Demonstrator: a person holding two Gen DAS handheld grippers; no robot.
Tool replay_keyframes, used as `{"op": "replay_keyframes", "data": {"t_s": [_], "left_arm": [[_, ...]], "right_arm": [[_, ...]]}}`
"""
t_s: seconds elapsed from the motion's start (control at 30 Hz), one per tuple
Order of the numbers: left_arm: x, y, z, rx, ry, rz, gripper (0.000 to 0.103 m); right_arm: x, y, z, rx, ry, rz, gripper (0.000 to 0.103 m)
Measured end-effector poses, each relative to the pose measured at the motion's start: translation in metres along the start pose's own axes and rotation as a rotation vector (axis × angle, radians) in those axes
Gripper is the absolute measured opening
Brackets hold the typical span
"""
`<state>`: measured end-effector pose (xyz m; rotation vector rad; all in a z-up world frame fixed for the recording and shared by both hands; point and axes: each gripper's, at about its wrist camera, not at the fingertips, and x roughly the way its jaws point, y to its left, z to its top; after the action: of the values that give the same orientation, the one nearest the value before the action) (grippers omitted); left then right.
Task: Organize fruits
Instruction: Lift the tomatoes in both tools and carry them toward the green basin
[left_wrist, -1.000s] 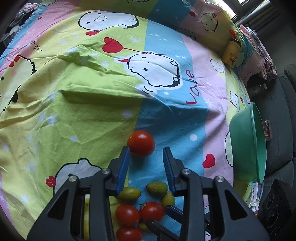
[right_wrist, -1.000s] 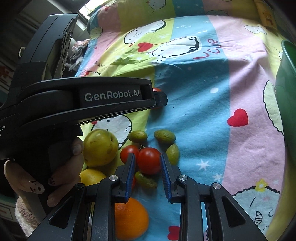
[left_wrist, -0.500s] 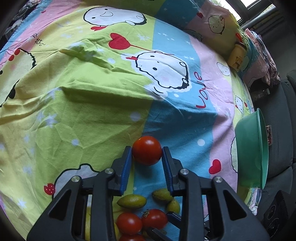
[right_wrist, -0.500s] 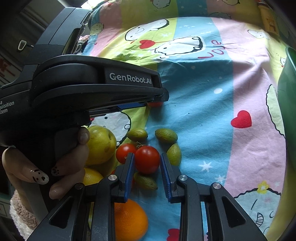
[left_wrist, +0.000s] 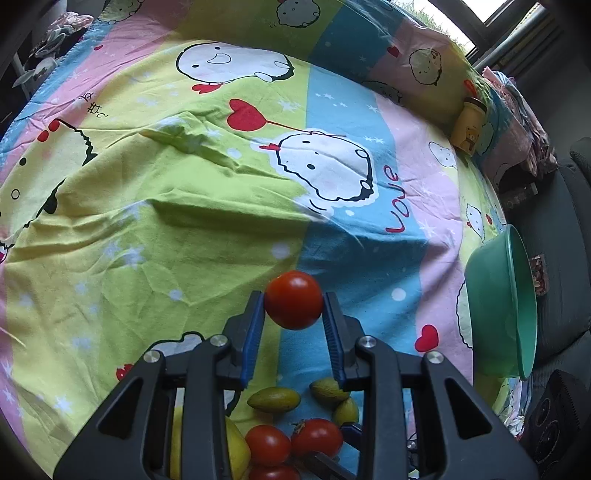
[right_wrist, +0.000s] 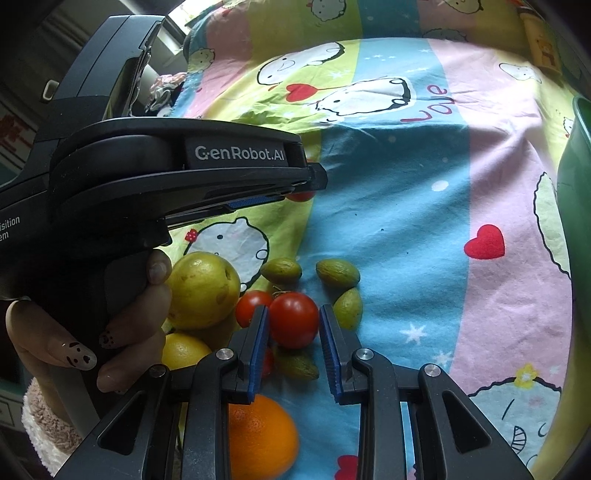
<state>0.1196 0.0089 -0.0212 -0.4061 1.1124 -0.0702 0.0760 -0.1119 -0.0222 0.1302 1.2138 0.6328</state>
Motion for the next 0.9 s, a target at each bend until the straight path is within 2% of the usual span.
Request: {"op": "replay_keyframes", "data": {"t_s": [0.13,0.2,0.3,0.43,0.67,0.9], "left_arm": [[-0.006,-0.002,0.000,0.003,-0.017,-0.009,0.031],[-0.009,-0.004,0.000,0.009,-0.025,-0.008,0.031],[-0.010,-0.006,-0.002,0.019,-0.025,-0.015,0.031],[-0.008,-0.006,-0.002,0.020,-0.022,0.017,0.031],[-0.012,-0.002,-0.003,0.010,-0.028,0.009,0.031],[-0.017,0.004,-0.005,-0.005,-0.030,0.000,0.031]], "right_arm": [[-0.007,-0.006,0.001,0.020,-0.014,0.015,0.029],[-0.011,-0.012,0.002,0.032,-0.025,0.030,0.023],[-0.017,-0.018,0.003,0.043,-0.043,0.032,0.023],[-0.017,-0.023,0.003,0.069,-0.016,0.040,0.024],[-0.023,-0.021,-0.003,0.051,-0.011,0.052,0.024],[-0.007,-0.018,0.001,0.060,0.025,0.000,0.026]]}}
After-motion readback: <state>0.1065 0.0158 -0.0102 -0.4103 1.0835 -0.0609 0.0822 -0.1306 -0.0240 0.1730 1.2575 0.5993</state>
